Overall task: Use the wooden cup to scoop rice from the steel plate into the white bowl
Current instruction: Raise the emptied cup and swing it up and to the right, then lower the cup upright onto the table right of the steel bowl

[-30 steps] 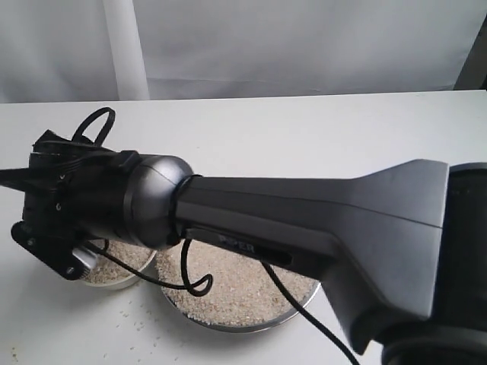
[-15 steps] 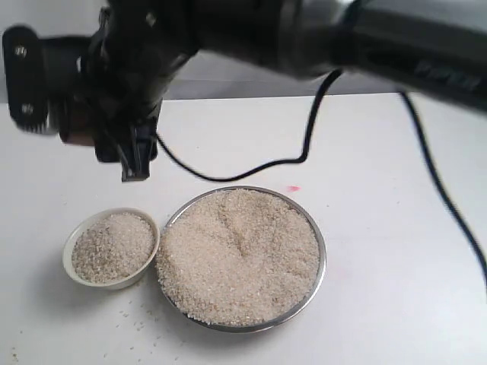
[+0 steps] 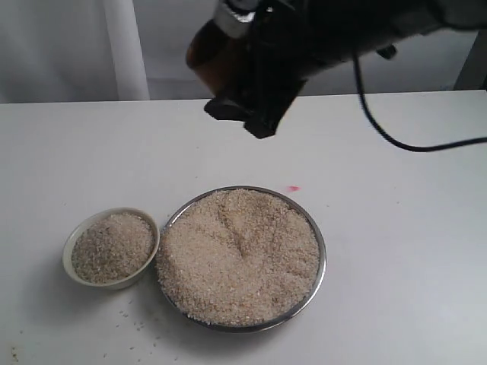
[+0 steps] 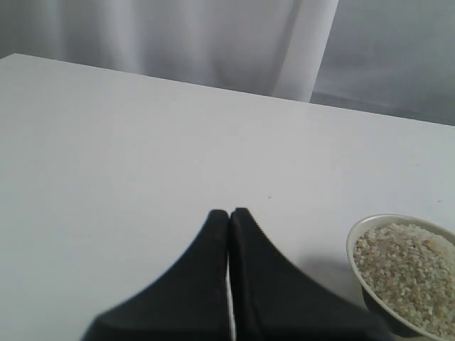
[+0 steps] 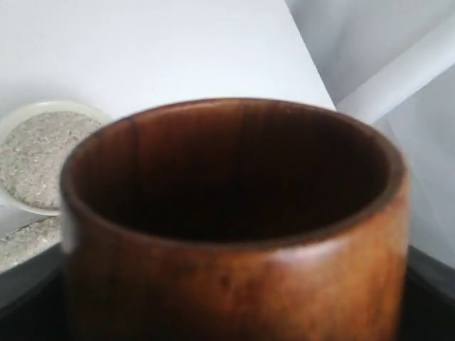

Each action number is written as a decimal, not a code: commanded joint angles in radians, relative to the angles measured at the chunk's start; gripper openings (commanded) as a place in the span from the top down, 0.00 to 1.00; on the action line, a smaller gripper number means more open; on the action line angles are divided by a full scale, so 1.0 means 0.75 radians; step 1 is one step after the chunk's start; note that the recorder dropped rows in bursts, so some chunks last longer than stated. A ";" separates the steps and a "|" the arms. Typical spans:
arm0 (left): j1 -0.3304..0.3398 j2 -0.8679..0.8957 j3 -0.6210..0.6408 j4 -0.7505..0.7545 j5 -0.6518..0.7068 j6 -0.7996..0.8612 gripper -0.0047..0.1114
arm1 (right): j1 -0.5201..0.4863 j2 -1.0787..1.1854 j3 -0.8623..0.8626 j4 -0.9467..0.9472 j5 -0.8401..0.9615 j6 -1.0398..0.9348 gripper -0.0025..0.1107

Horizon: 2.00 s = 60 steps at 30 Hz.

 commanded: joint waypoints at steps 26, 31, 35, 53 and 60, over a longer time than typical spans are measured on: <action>-0.003 -0.003 -0.005 -0.008 -0.008 -0.002 0.96 | -0.600 -0.260 0.506 1.383 -0.103 -1.051 0.98; -0.003 -0.003 -0.005 -0.008 -0.008 -0.002 0.96 | -0.612 -0.250 0.516 1.383 -0.092 -0.960 0.98; -0.003 -0.003 -0.005 -0.008 -0.008 -0.002 0.96 | -0.681 -0.250 0.505 1.326 -0.115 -0.762 0.98; -0.003 -0.003 -0.005 -0.008 -0.008 -0.002 0.96 | -0.752 -0.280 0.357 0.429 -0.489 0.164 0.98; -0.003 -0.003 -0.005 -0.008 -0.008 -0.002 0.96 | -0.743 -0.299 0.387 -0.039 -0.621 0.569 0.98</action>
